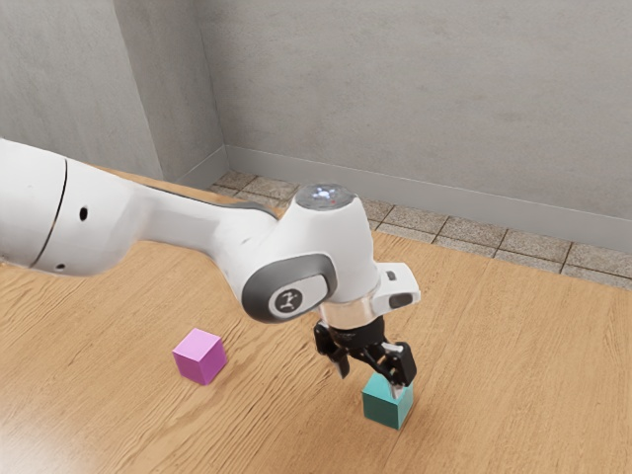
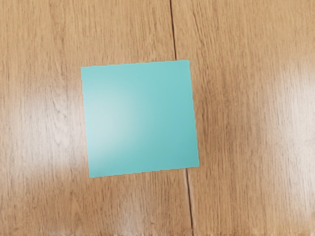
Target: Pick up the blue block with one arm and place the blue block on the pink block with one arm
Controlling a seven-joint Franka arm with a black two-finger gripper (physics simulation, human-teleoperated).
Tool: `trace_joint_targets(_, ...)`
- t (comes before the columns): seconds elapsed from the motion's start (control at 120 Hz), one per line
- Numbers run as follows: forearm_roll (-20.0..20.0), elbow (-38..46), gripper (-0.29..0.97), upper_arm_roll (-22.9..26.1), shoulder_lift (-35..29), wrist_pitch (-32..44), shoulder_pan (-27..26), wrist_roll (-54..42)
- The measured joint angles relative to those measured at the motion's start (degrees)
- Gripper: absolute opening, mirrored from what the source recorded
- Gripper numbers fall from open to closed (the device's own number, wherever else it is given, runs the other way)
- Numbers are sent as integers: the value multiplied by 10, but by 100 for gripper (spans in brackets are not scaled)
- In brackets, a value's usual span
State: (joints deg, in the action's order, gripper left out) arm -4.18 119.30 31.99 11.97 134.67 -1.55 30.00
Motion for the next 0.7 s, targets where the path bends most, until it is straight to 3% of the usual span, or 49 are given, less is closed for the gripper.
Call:
trace_joint_targets(0.083,-13,-10,66,-4,19,-11,-7,12)
trace_joint_targets(0.2,-20,-20,66,-109,39,-21,-89,27)
trace_joint_targets(0.258,-21,-38,65,-134,54,-24,-110,34)
trace_joint_targets(0.7,22,-83,67,-156,96,-28,-131,84)
